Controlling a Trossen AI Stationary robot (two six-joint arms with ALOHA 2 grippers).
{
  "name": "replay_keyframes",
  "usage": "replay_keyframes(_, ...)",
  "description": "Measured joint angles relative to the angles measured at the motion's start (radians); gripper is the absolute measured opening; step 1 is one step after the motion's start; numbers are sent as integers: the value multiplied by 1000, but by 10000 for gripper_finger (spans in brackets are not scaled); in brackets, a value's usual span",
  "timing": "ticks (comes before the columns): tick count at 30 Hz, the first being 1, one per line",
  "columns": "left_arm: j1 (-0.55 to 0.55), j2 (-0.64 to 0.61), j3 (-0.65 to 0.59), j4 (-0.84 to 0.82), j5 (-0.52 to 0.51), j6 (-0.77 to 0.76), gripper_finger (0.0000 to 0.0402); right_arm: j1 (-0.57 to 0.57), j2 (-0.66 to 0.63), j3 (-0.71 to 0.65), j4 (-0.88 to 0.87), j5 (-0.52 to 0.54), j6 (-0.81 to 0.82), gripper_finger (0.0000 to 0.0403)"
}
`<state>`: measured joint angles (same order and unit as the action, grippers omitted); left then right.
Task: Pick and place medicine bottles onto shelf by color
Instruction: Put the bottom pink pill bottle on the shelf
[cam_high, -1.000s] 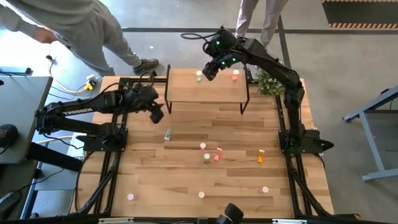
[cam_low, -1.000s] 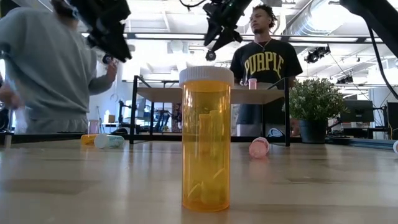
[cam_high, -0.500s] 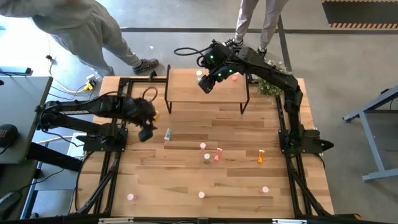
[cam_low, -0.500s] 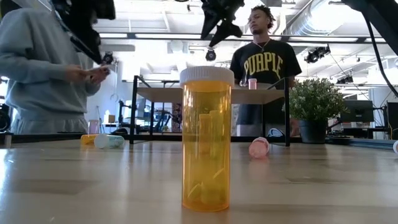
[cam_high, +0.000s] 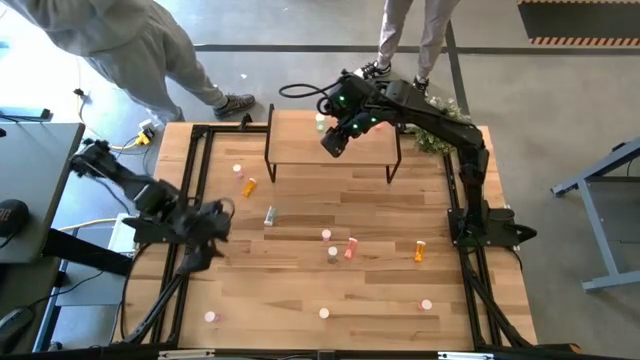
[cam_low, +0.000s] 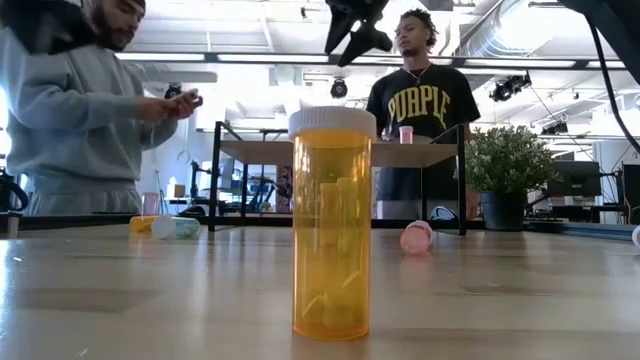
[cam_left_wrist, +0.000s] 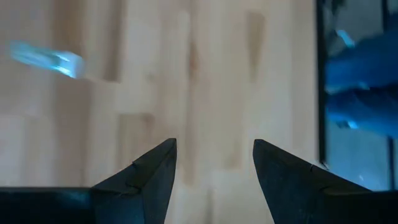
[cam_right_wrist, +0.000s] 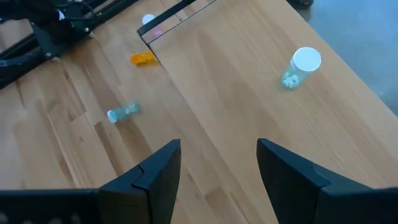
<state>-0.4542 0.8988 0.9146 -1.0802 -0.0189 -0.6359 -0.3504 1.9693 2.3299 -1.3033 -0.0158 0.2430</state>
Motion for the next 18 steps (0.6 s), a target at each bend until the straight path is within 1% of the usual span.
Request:
replay_keyframes(5, -220, 36, 0, 21, -23, -176, 202, 0, -1, 0, -32, 1, -8, 201)
replay_keyframes(10, -383, 103, 0, 71, -14, -263, 202, 0, -1, 0, -61, 1, -16, 201)
replay_keyframes(14, -462, 171, 0, 146, -16, -314, 202, 0, -1, 0, -70, 1, -36, 201)
replay_keyframes(18, -499, 251, 0, 202, -17, -349, 202, 0, -1, 0, -69, 1, -41, 201)
